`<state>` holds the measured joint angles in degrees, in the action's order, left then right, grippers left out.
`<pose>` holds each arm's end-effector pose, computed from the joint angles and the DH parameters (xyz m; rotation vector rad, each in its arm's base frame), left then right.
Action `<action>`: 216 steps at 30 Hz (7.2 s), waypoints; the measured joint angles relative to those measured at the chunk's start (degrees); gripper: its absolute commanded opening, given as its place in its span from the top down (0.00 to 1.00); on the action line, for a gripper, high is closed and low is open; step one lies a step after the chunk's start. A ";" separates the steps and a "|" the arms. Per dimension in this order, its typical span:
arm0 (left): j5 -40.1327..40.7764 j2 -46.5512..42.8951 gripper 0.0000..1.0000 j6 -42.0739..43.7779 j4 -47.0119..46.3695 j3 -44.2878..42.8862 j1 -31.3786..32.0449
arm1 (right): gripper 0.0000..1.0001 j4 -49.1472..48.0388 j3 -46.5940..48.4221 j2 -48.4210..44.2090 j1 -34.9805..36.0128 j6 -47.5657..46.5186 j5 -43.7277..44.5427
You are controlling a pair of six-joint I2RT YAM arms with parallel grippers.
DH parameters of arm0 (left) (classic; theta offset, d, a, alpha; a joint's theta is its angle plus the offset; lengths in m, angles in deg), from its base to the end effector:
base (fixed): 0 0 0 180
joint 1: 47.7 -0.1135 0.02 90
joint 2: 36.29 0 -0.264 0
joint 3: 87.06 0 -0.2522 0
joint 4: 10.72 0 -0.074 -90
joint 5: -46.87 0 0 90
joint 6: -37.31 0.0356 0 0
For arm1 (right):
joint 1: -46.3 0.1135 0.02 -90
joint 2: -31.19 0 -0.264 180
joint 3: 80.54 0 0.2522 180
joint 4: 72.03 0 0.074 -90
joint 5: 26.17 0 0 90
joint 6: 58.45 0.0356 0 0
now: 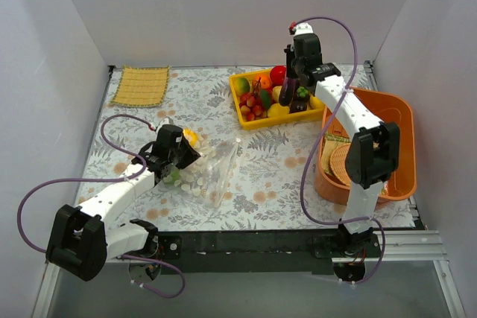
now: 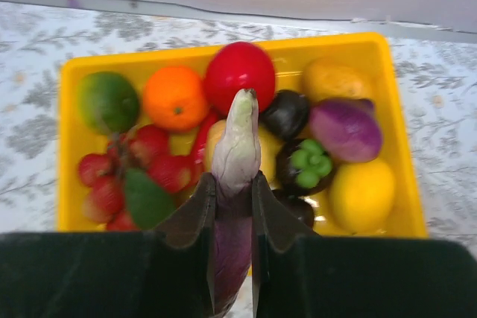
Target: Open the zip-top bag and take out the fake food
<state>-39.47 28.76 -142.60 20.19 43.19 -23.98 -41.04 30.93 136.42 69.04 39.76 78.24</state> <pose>0.2094 -0.0895 0.2072 -1.4215 2.1210 -0.8141 0.4079 0.1614 0.3502 -0.0916 1.9875 0.0971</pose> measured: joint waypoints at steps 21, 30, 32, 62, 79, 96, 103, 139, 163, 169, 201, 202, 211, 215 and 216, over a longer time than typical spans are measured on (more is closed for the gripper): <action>-6.03 4.44 0.62 6.14 3.43 -9.92 0.00 | 0.25 8.92 22.18 26.08 -2.89 -18.67 7.98; -7.17 5.97 0.49 8.20 3.45 -9.70 1.42 | 0.28 14.23 21.92 23.15 -2.86 -13.99 6.03; -6.47 6.45 0.46 8.70 3.48 -9.57 3.56 | 0.28 14.49 18.64 18.64 -1.97 -11.45 5.14; 17.51 18.45 1.00 5.92 15.02 -16.76 27.41 | 0.61 -12.00 -50.51 -26.86 24.24 28.79 -12.44; 13.53 10.71 0.90 -1.27 6.73 -19.30 27.41 | 0.66 -28.20 -47.12 -10.36 24.30 35.87 -21.27; 28.76 -4.70 0.66 -9.64 19.30 -14.51 25.16 | 0.60 -40.96 -47.28 -6.84 23.50 37.81 -28.61; 29.66 -0.68 0.72 -7.61 18.84 -7.08 10.95 | 0.61 -41.46 -47.28 -5.07 23.50 37.68 -29.59; 11.80 13.35 1.00 -1.11 -2.08 -1.99 1.57 | 0.31 -55.76 -48.43 -1.27 25.55 37.83 -38.58; 6.25 -2.19 0.80 -2.36 7.08 -2.69 2.67 | 0.63 -48.41 -50.12 -3.17 28.39 30.34 -30.88; 7.08 1.14 0.86 -4.15 3.89 -0.90 2.54 | 0.50 -47.30 -47.63 -0.26 28.81 29.22 -30.34; 5.44 7.43 1.00 -4.79 -9.31 6.38 2.27 | 0.18 -43.10 -40.24 -0.68 37.64 19.21 -22.27; 5.25 7.43 1.00 -4.83 -9.53 6.45 2.27 | 0.18 -42.60 -39.78 -0.44 37.79 18.91 -21.79; 4.42 7.56 1.00 -4.94 -11.63 7.15 2.27 | 0.17 -38.05 -39.87 -0.24 40.13 16.06 -15.52; 4.11 8.37 1.00 -4.87 -12.92 7.17 2.29 | 0.16 -38.64 -44.13 -3.61 41.07 14.53 -14.47; 3.98 8.68 1.00 -4.83 -13.35 7.15 2.29 | 0.16 -39.06 -45.35 -4.55 41.22 14.16 -14.47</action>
<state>-35.49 37.44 -147.43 6.83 50.34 -21.68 -80.10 -14.42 131.87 110.27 53.92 63.77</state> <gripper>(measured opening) 0.009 0.830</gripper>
